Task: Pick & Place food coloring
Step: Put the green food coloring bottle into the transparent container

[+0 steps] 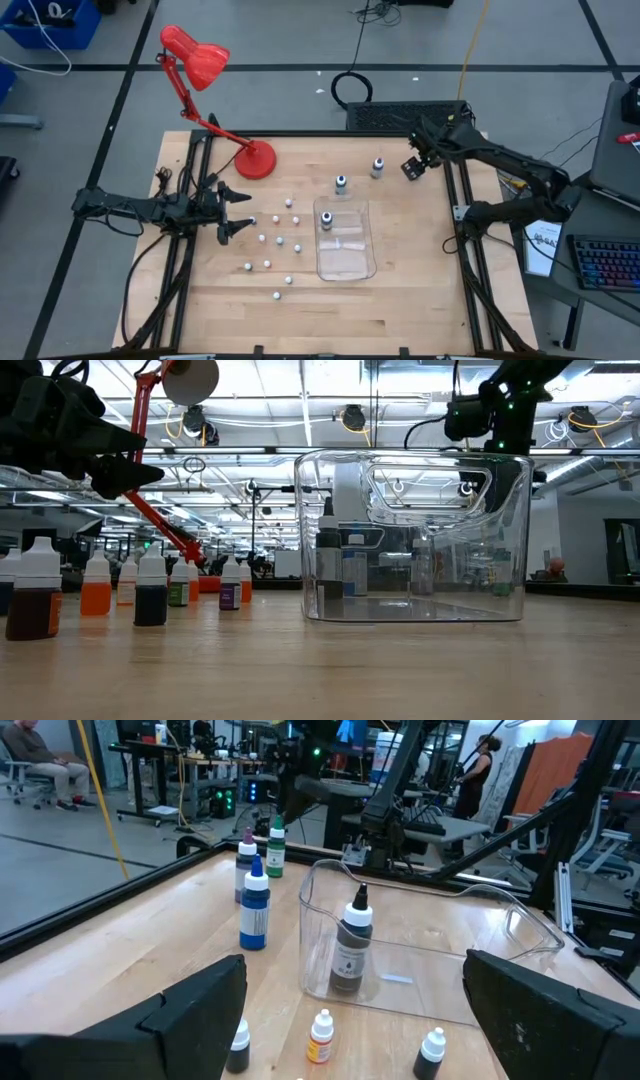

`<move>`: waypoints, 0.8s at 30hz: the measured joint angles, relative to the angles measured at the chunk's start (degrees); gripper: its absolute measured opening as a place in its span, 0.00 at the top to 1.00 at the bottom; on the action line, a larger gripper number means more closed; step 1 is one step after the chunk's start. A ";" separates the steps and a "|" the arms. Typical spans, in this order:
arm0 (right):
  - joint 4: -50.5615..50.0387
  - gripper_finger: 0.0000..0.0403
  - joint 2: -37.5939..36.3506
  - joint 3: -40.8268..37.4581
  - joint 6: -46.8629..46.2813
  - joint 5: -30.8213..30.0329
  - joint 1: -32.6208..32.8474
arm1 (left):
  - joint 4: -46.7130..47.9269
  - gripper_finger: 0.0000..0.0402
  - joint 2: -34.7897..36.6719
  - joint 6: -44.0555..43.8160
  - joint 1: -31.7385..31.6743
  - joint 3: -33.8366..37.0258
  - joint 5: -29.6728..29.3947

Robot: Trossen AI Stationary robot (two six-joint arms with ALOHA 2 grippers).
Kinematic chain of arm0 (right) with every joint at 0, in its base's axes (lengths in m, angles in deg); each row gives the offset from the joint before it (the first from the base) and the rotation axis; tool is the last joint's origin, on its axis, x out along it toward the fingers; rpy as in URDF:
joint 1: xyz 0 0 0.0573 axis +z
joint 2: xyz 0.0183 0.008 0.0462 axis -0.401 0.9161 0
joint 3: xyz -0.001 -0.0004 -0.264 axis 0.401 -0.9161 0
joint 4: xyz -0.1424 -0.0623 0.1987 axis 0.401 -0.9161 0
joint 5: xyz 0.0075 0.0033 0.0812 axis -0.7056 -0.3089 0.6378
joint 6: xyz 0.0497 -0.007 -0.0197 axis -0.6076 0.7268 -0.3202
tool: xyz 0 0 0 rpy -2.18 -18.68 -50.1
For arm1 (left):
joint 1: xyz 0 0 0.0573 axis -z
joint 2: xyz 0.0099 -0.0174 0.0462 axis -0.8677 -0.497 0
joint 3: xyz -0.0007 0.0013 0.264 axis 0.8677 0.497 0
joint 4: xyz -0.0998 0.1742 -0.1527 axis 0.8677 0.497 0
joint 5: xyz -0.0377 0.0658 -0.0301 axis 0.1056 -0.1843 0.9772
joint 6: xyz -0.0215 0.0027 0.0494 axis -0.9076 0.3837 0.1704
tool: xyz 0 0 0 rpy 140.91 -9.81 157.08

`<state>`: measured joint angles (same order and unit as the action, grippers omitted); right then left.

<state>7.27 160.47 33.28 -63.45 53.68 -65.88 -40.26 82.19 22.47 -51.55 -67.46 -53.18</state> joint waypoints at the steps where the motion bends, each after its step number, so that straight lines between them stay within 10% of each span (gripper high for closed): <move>1: 0.63 0.37 -0.02 -0.67 0.19 0.11 -0.20 | 0.00 0.09 0.00 0.00 0.00 0.00 0.00; 24: 8.89 0.37 -0.04 -6.75 2.31 0.45 -3.17 | 0.00 0.09 0.00 0.00 0.01 0.00 0.00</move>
<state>16.16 160.44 26.54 -61.14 54.12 -69.05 -40.26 82.19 22.47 -51.54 -67.46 -53.18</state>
